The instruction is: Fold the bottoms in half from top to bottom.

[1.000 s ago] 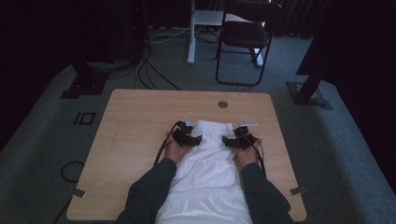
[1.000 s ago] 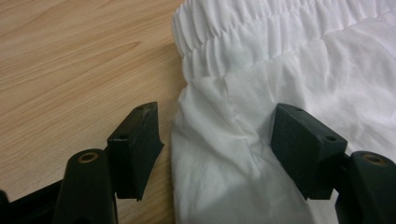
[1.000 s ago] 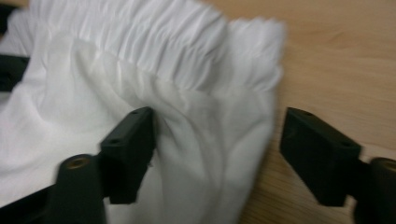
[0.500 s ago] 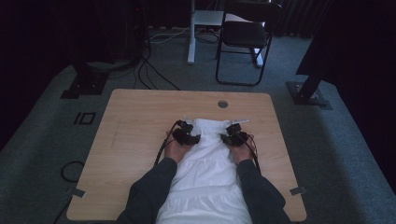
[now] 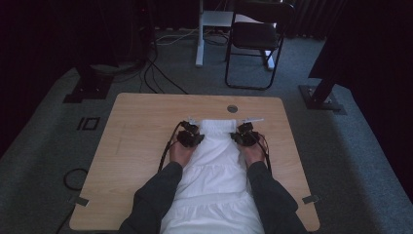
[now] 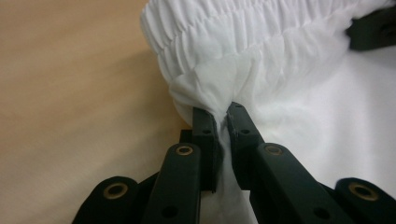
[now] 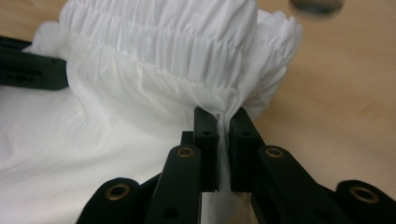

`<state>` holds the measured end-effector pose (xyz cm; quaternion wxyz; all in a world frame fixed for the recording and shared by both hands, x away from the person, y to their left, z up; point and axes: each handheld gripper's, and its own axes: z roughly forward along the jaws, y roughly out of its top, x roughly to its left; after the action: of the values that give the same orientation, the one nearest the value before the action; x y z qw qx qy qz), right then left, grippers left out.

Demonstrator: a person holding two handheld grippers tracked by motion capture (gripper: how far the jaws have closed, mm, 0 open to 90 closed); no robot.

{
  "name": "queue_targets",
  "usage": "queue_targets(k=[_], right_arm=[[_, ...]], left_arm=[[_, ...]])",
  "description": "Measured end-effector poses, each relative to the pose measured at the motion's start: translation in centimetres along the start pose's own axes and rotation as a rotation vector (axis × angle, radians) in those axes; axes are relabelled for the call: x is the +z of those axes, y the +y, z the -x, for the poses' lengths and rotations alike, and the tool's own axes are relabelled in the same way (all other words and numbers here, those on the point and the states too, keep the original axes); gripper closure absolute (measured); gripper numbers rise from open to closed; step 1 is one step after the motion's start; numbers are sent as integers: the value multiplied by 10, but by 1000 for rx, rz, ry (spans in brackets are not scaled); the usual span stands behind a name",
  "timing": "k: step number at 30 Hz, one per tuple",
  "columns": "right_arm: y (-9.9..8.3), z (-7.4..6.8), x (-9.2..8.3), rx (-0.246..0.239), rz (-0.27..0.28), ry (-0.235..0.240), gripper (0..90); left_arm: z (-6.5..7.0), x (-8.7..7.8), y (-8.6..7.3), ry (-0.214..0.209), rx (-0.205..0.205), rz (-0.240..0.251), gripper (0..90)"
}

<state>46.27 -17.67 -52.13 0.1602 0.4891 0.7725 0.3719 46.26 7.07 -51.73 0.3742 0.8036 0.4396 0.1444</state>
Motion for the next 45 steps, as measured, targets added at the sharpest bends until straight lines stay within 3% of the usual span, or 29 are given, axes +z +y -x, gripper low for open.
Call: queue_targets(k=[8,9,10,11,16,19,25,26,27,34,38,45], right_arm=[[51,-3,-43,-73,142,9,839],[51,-3,-43,-73,142,9,839],[58,-3,-49,-81,171,13,839],[74,-7,-65,-99,229,9,838],[82,-17,-78,-140,227,28,832],[74,-23,-81,-164,210,38,830],[51,-33,-96,-185,206,95,829],[47,-36,-98,-196,203,99,828],[42,-39,-100,-203,198,104,828],[4,-55,-109,-243,172,148,825],[-22,-61,-105,-242,132,172,826],[-76,-72,-78,-264,-20,217,819]], left_arm=[[-9,-55,47,-33,4,192,850],[-9,-55,47,-33,4,192,850],[-9,-55,47,-33,4,192,850],[-9,-75,65,-25,27,239,850],[-13,-88,65,-42,33,234,848],[-10,-95,57,-48,68,213,848],[0,-113,35,-90,109,226,848],[5,-119,25,-91,132,220,847],[5,-119,25,-91,132,220,848],[21,-134,-23,-140,138,207,844],[32,-131,-54,-152,156,145,840],[36,-101,-107,-150,201,-80,835]])
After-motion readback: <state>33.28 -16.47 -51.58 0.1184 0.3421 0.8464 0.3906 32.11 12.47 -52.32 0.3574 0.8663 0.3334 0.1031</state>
